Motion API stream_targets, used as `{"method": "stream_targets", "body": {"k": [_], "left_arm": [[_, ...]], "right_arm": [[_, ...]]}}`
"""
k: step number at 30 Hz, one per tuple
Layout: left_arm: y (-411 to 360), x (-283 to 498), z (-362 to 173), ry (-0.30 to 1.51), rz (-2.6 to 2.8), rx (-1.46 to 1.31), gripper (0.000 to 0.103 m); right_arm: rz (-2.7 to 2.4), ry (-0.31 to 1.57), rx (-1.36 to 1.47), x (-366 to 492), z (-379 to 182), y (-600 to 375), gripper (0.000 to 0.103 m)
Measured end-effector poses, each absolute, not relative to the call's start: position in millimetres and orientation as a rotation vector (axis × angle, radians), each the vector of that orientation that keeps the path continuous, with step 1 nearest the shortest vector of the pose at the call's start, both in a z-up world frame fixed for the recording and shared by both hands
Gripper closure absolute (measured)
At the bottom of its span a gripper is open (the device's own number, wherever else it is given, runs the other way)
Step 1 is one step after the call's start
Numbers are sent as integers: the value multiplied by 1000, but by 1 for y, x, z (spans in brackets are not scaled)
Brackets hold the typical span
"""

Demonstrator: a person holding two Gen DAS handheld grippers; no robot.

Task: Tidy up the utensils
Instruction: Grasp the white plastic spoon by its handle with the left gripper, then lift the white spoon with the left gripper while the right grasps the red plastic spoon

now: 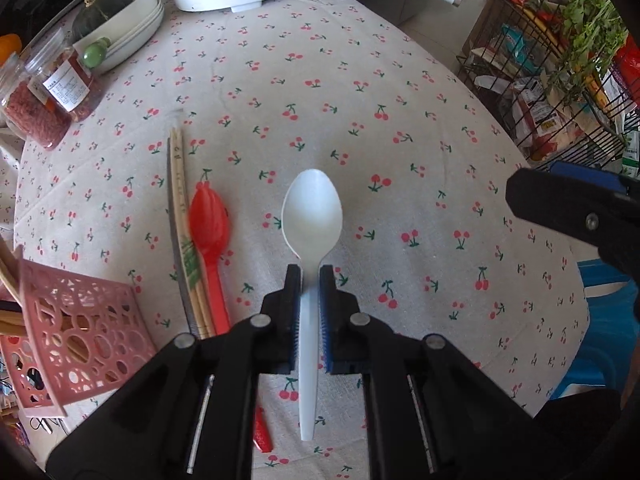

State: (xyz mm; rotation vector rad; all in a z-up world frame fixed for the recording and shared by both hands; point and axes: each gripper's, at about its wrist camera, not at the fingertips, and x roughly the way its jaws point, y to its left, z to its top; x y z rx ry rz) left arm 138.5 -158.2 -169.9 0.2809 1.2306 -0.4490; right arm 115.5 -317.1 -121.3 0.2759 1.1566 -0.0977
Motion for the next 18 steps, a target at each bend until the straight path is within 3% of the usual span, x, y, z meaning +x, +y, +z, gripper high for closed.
{"method": "stream_targets", "body": {"k": [4, 14, 17, 18], "left_arm": [[-152, 147, -167, 1257, -426, 273, 84], [-161, 155, -192, 1311, -401, 293, 83], [-162, 161, -198, 1317, -406, 276, 84], [-162, 161, -196, 1305, -404, 276, 92]], "right_arm": [[-101, 1156, 285, 116, -121, -319, 23], [-105, 1165, 274, 117, -123, -317, 23], [-111, 1165, 278, 117, -124, -319, 23], [-111, 1166, 278, 118, -124, -319, 23]]}}
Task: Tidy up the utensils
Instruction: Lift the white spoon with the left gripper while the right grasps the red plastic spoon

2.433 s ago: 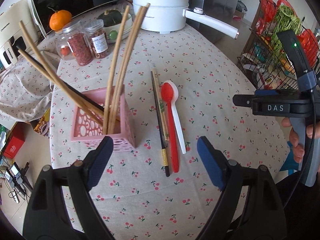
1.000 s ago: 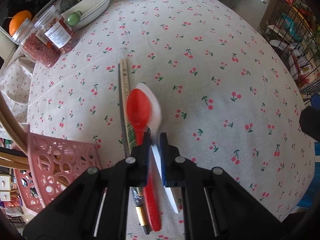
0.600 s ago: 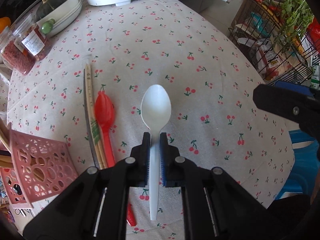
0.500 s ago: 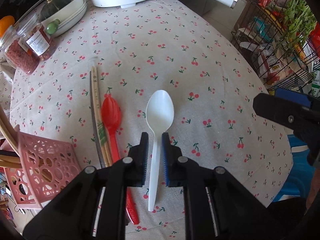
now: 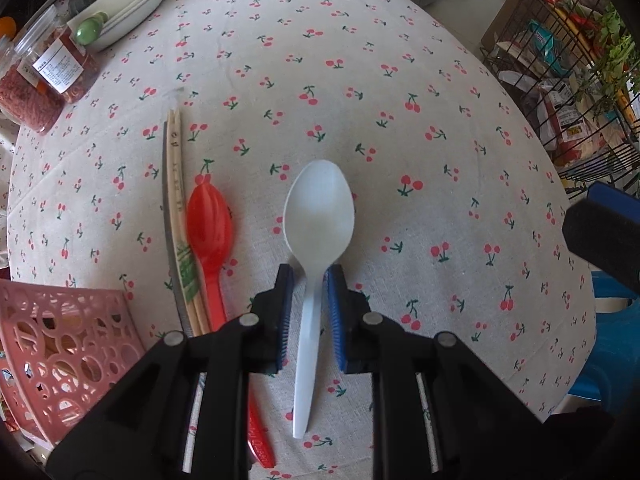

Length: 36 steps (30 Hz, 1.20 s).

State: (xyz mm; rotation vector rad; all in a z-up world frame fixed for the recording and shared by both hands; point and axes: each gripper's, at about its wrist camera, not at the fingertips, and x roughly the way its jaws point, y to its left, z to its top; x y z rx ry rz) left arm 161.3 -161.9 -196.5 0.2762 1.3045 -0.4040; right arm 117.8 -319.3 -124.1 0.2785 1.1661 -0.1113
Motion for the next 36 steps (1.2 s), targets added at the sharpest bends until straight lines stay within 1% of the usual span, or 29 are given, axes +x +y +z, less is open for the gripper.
{"method": "stream_targets", "body": {"k": [2, 5, 9, 13, 19, 22, 25, 27, 28, 33, 34, 35, 36], "left_arm": [[-159, 159, -188, 1271, -402, 268, 93], [-146, 147, -157, 1179, -434, 247, 93], [-118, 111, -111, 1043, -483, 217, 93], [-83, 77, -78, 927, -504, 176, 93], [-25, 64, -61, 816, -430, 90, 93], [-2, 68, -61, 818, -405, 12, 93], [11, 69, -63, 819, -388, -20, 93], [16, 68, -65, 829, -382, -32, 93], [18, 69, -67, 838, -381, -43, 93], [26, 67, -70, 858, -392, -73, 93], [26, 66, -70, 856, -394, -72, 93], [27, 65, -70, 856, -396, -72, 93], [27, 65, -70, 856, -398, -72, 93]], "right_arm": [[-109, 1170, 279, 118, -125, -319, 23], [-105, 1177, 286, 120, -127, -317, 23], [-73, 1189, 322, 125, -130, -309, 23], [28, 1217, 362, 138, -138, -285, 24], [103, 1307, 292, 164, -167, -231, 36], [139, 1334, 307, 171, -180, -214, 41], [167, 1344, 342, 179, -189, -201, 43], [169, 1353, 340, 183, -195, -193, 47], [162, 1359, 333, 185, -198, -189, 51], [147, 1337, 290, 189, -201, -176, 57], [146, 1336, 271, 190, -201, -174, 61], [142, 1327, 250, 189, -201, -172, 69], [133, 1322, 222, 189, -202, -171, 74]]}}
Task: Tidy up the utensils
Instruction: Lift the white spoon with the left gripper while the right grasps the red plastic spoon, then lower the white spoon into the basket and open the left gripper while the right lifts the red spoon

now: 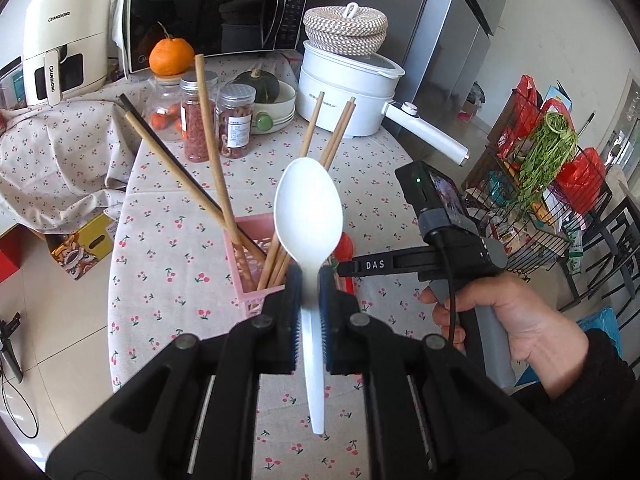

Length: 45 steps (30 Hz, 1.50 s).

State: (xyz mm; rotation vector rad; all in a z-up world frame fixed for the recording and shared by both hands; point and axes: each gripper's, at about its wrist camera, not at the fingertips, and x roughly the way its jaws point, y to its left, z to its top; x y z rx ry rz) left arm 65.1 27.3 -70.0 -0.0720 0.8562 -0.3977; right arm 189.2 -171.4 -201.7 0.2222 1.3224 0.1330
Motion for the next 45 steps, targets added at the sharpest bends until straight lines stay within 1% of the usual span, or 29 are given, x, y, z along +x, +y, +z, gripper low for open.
{"method": "stream_targets", "body": {"k": [1, 4, 11, 16, 21, 25, 27, 30, 37, 41, 42, 43, 44, 45], "left_arm": [[28, 65, -70, 858, -398, -72, 93], [28, 66, -73, 863, -394, -71, 93], [34, 64, -76, 855, -384, -80, 93], [46, 67, -64, 773, -361, -122, 93], [48, 75, -57, 669, -340, -177, 93], [42, 78, -56, 512, -336, -196, 93], [37, 81, -60, 443, -322, -187, 93], [33, 89, -65, 394, -260, -156, 93], [26, 106, -81, 379, -195, -122, 93], [22, 110, -93, 413, -188, -92, 92], [22, 109, -94, 423, -183, -97, 90], [23, 109, -94, 439, -186, -104, 85], [24, 108, -94, 455, -190, -107, 83], [25, 106, -93, 464, -194, -106, 83]], "right_arm": [[124, 1317, 197, 189, -202, -172, 81], [120, 1311, 193, 190, -204, -178, 96], [132, 1319, 322, 185, -203, -199, 96], [152, 1220, 391, 175, -176, -209, 96], [189, 1121, 432, 161, -146, -211, 96], [220, 1056, 432, 148, -125, -208, 96], [229, 1033, 424, 143, -117, -207, 96], [235, 1018, 414, 140, -112, -207, 96], [227, 1005, 415, 141, -112, -213, 96], [228, 960, 417, 139, -104, -214, 96], [234, 946, 416, 138, -101, -214, 96], [239, 928, 411, 137, -98, -213, 96], [241, 908, 404, 135, -94, -212, 96], [243, 888, 397, 134, -90, -211, 96]]}}
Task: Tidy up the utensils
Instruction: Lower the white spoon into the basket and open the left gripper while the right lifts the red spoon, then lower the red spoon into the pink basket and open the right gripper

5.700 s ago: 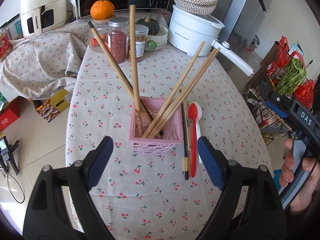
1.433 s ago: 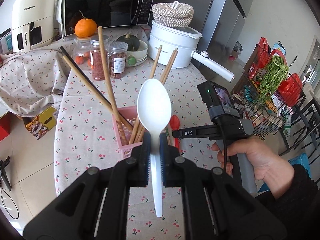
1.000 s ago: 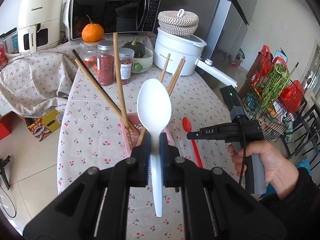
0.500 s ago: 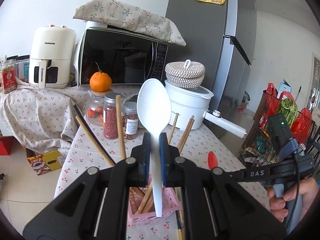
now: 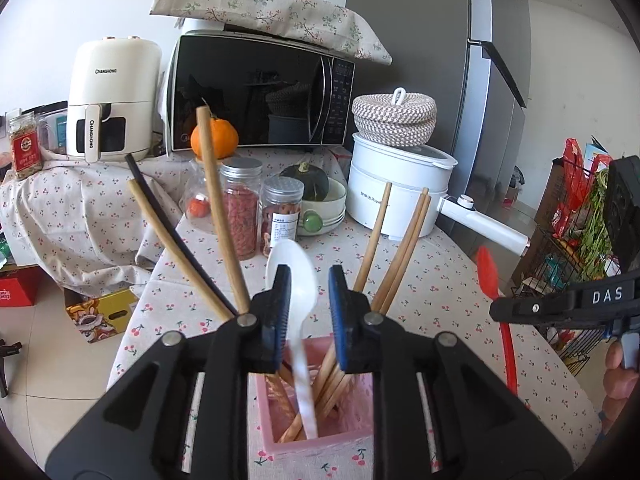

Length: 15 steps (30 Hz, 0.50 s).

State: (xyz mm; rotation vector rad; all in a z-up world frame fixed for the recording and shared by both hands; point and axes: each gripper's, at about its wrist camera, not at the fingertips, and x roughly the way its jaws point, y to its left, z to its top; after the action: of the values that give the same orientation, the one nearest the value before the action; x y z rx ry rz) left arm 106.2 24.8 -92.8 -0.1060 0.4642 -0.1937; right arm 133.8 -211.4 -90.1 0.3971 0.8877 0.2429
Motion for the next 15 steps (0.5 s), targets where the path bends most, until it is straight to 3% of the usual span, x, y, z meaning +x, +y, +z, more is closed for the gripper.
{"method": "stream_targets", "body": {"k": [6, 15], "left_arm": [[37, 84, -81, 546, -242, -109, 76], [65, 74, -88, 876, -221, -43, 50]], "right_arm": [[261, 756, 392, 121, -66, -204, 96], [271, 493, 361, 93, -23, -161, 96]]}}
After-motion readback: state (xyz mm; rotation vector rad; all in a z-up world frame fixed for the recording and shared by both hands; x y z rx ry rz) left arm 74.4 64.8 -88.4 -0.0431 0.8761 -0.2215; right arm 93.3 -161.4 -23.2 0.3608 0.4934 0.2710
